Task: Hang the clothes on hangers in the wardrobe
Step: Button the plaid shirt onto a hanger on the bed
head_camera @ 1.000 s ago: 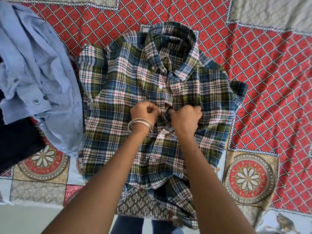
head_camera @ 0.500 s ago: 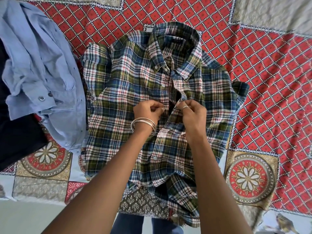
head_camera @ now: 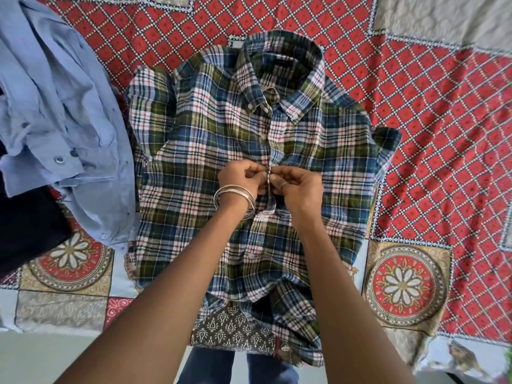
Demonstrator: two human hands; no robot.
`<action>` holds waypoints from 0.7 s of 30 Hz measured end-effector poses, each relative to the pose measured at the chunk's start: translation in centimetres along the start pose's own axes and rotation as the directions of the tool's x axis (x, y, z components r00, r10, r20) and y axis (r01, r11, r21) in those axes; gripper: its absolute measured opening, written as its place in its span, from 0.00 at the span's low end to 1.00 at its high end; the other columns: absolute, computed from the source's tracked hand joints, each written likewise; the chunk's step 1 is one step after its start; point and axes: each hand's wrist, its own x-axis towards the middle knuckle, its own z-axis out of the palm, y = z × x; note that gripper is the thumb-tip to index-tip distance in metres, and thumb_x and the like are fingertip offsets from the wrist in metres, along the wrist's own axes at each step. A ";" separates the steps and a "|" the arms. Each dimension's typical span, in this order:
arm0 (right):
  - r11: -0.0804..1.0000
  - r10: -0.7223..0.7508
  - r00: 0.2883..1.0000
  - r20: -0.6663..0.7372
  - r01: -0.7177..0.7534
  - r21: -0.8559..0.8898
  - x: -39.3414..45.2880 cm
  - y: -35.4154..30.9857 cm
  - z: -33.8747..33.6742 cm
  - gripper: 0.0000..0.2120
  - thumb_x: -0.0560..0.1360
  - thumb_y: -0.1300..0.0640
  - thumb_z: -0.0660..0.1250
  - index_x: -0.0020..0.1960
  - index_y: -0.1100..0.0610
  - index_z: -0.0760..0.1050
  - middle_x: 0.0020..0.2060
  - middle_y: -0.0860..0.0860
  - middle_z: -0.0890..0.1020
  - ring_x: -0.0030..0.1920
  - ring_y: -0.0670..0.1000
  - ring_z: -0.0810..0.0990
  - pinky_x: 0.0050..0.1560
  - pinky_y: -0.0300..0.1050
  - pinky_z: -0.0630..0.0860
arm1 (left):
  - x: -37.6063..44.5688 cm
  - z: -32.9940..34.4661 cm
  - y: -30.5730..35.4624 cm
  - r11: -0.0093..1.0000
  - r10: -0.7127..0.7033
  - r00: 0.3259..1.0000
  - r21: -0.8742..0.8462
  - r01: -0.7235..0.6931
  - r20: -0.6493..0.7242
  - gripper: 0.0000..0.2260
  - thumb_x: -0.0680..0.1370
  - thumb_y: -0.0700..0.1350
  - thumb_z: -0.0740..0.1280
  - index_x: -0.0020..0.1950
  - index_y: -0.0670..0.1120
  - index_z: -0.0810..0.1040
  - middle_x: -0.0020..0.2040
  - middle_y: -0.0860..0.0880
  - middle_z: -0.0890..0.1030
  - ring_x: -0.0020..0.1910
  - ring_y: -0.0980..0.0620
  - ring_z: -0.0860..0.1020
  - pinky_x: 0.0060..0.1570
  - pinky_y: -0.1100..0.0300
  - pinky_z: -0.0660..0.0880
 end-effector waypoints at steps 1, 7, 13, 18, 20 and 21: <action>1.000 -0.010 1.000 -0.005 0.010 -0.017 0.0 0.0 0.0 0.05 0.72 0.66 0.73 0.47 0.60 0.83 0.38 0.55 0.85 0.38 0.52 0.84 0.46 0.51 0.83 | 0.1 -0.1 0.0 1.000 -0.026 1.000 -0.015 0.026 0.005 0.05 0.74 0.33 0.70 0.46 0.41 0.79 0.41 0.43 0.82 0.36 0.48 0.82 0.36 0.54 0.82; 0.984 -0.079 0.996 -0.030 0.073 -0.165 -0.2 0.1 0.2 0.06 0.71 0.64 0.74 0.48 0.59 0.84 0.41 0.52 0.85 0.42 0.48 0.84 0.48 0.43 0.82 | 1.3 -0.3 -0.1 0.992 0.003 0.999 0.124 -0.008 0.045 0.15 0.72 0.31 0.70 0.46 0.47 0.68 0.42 0.40 0.82 0.40 0.42 0.82 0.40 0.47 0.81; 0.945 -0.188 0.982 0.022 0.187 -0.267 -0.7 -0.4 -0.1 0.09 0.70 0.63 0.75 0.50 0.59 0.84 0.44 0.48 0.85 0.42 0.41 0.82 0.48 0.29 0.77 | 2.2 -0.3 0.6 0.978 -0.054 0.997 0.202 0.044 0.048 0.14 0.72 0.30 0.65 0.49 0.47 0.69 0.47 0.40 0.81 0.44 0.42 0.81 0.42 0.46 0.81; 0.983 -0.142 0.990 0.008 0.142 -0.119 -1.3 -0.5 0.0 0.21 0.68 0.61 0.77 0.59 0.58 0.77 0.43 0.48 0.84 0.45 0.43 0.83 0.48 0.35 0.80 | 2.0 -0.6 0.4 0.988 -0.053 0.994 0.148 0.038 0.098 0.17 0.72 0.31 0.69 0.52 0.46 0.67 0.45 0.41 0.81 0.45 0.42 0.81 0.43 0.45 0.81; 0.980 -0.135 0.990 0.040 0.139 -0.141 -1.4 -0.4 0.3 0.24 0.65 0.59 0.79 0.59 0.58 0.75 0.44 0.49 0.83 0.44 0.44 0.82 0.46 0.35 0.80 | 1.9 -0.9 0.2 0.993 -0.051 0.996 0.108 0.043 0.076 0.18 0.71 0.30 0.70 0.52 0.46 0.68 0.43 0.43 0.81 0.45 0.45 0.81 0.44 0.50 0.80; 0.964 -0.142 0.988 0.054 0.150 -0.219 -1.5 -0.4 0.4 0.24 0.65 0.58 0.80 0.58 0.58 0.75 0.44 0.48 0.81 0.43 0.44 0.80 0.46 0.35 0.79 | 1.7 -0.9 0.1 0.996 -0.052 0.996 0.074 0.046 0.069 0.17 0.71 0.30 0.70 0.52 0.46 0.68 0.41 0.45 0.81 0.45 0.46 0.81 0.43 0.52 0.80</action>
